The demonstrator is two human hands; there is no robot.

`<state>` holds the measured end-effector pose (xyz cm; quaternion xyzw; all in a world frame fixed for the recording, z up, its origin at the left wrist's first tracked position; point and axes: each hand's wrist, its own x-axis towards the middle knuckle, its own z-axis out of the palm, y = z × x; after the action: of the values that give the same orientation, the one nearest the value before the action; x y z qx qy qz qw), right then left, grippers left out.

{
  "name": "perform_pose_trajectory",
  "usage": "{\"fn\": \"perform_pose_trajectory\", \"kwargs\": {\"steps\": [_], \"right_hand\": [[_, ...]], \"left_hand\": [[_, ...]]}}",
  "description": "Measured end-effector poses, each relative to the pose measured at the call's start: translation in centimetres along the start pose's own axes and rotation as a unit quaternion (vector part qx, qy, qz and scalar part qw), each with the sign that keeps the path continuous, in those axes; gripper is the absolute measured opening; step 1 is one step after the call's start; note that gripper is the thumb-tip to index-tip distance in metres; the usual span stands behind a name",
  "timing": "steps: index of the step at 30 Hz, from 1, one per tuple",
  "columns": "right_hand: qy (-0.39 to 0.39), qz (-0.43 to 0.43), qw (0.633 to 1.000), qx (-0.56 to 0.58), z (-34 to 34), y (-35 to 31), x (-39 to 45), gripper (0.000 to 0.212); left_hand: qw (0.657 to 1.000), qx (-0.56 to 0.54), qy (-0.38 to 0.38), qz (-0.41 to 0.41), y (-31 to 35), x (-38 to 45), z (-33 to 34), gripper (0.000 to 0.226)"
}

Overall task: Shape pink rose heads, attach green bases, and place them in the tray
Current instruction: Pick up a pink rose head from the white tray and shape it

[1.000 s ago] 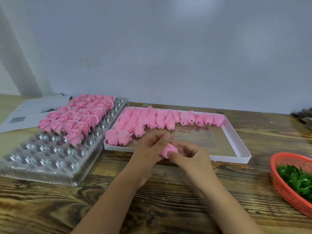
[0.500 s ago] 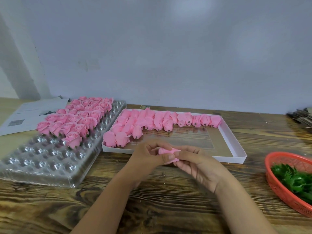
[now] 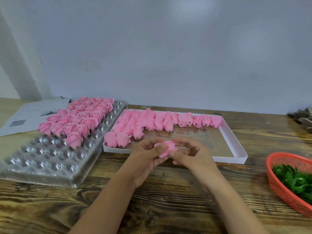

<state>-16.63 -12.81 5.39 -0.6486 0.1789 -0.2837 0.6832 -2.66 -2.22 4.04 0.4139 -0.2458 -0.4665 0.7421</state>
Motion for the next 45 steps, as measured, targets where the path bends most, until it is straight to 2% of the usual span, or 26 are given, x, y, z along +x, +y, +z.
{"fn": "perform_pose_trajectory", "kwargs": {"steps": [4,14,19,29,38,41,45], "right_hand": [[0.018,-0.037,0.998,-0.047,0.3,0.6,0.1,0.028],[0.012,-0.032,0.999,-0.011,-0.1,0.9,0.1,0.030],[0.011,-0.037,0.999,-0.018,-0.1,1.0,0.3,0.035],[0.016,-0.030,0.999,-0.013,-0.3,1.4,0.5,0.029],[0.037,-0.042,0.996,-0.070,-0.4,1.4,0.5,0.034],[0.039,-0.042,0.995,-0.083,-0.3,1.4,0.5,0.035],[0.037,-0.043,0.994,-0.097,-0.2,1.5,0.5,0.038]], "left_hand": [[1.000,-0.014,-0.013,-0.017,-0.2,0.0,0.0,0.014],[1.000,0.000,-0.008,-0.020,0.1,0.0,0.1,0.032],[1.000,0.015,-0.016,-0.017,0.0,0.0,0.1,0.026],[0.999,0.018,-0.031,-0.014,0.0,0.1,-0.1,0.034],[0.997,0.035,-0.060,-0.012,-0.1,0.1,0.0,0.033],[0.998,0.052,-0.045,-0.013,-0.3,0.1,0.1,0.040],[0.997,0.068,-0.021,-0.005,-0.5,0.1,0.0,0.032]]}}
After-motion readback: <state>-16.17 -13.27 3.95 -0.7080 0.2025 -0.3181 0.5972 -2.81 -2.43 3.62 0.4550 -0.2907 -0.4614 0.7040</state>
